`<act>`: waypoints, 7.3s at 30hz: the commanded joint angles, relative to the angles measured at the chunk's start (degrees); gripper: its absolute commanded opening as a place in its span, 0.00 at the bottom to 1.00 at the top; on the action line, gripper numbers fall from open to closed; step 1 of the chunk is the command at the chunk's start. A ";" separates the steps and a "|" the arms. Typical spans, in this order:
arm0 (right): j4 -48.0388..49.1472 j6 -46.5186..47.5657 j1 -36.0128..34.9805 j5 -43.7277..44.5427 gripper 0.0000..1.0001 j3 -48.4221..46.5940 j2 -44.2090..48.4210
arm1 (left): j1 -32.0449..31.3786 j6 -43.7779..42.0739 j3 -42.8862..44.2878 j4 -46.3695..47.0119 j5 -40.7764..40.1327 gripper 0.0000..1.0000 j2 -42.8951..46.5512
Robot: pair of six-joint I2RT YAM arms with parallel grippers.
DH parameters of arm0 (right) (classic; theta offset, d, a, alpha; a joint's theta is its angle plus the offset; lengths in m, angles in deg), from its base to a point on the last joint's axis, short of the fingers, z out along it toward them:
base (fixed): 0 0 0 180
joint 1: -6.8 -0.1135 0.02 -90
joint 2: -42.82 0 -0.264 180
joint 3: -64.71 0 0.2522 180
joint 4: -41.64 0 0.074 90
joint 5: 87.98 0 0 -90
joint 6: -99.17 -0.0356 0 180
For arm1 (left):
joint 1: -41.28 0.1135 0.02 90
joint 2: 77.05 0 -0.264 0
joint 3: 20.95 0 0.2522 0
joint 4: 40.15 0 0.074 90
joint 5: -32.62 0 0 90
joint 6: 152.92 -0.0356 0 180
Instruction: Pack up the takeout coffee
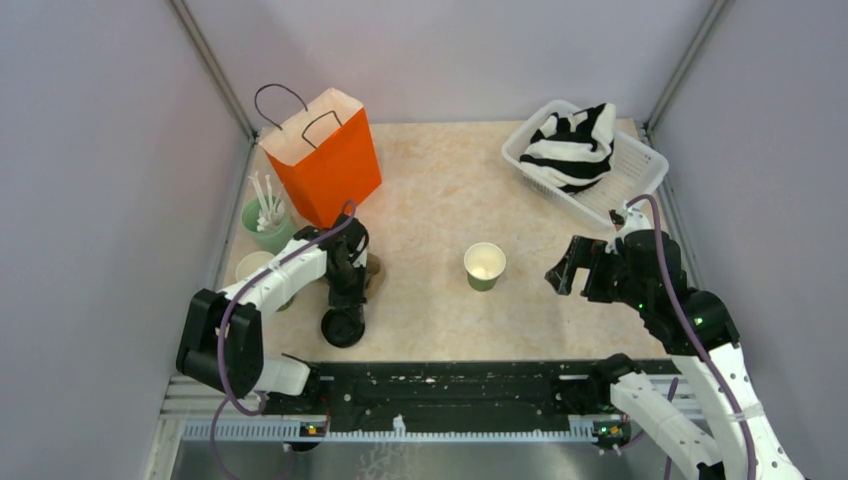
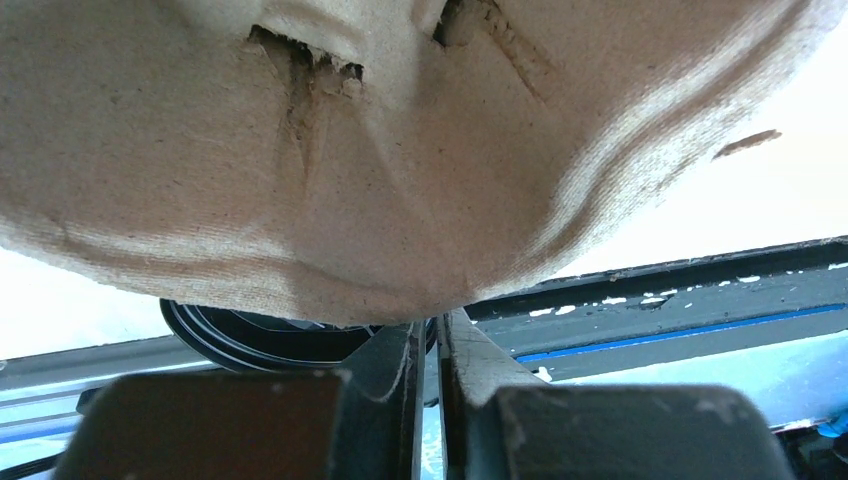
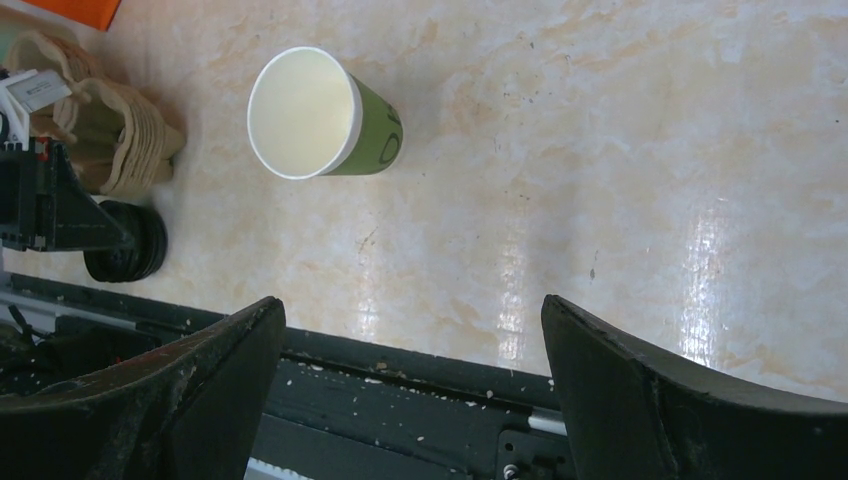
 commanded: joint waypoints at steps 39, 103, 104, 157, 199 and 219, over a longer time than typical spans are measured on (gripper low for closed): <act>11.60 -4.17 0.24 -19.65 0.96 1.71 -4.10 | 0.01 27.70 17.14 33.69 41.89 0.00 16.43; 59.74 -30.29 -18.30 -26.70 0.99 6.46 -14.39 | -9.75 51.59 2.41 78.62 43.95 0.00 16.06; 59.67 -30.17 -18.31 -26.61 0.99 6.52 -14.44 | -9.69 51.59 2.36 78.58 44.00 0.00 16.07; 62.88 -33.32 -18.23 -23.87 0.77 9.30 -14.75 | -9.71 52.10 1.35 79.05 44.29 0.00 17.27; -9.78 6.15 -25.69 16.39 0.84 -41.03 -64.45 | -5.04 -0.22 23.27 13.40 0.90 0.99 14.69; 1.36 1.16 -17.16 3.48 0.86 -30.49 -49.10 | -5.30 -3.15 24.06 13.37 13.88 0.99 5.99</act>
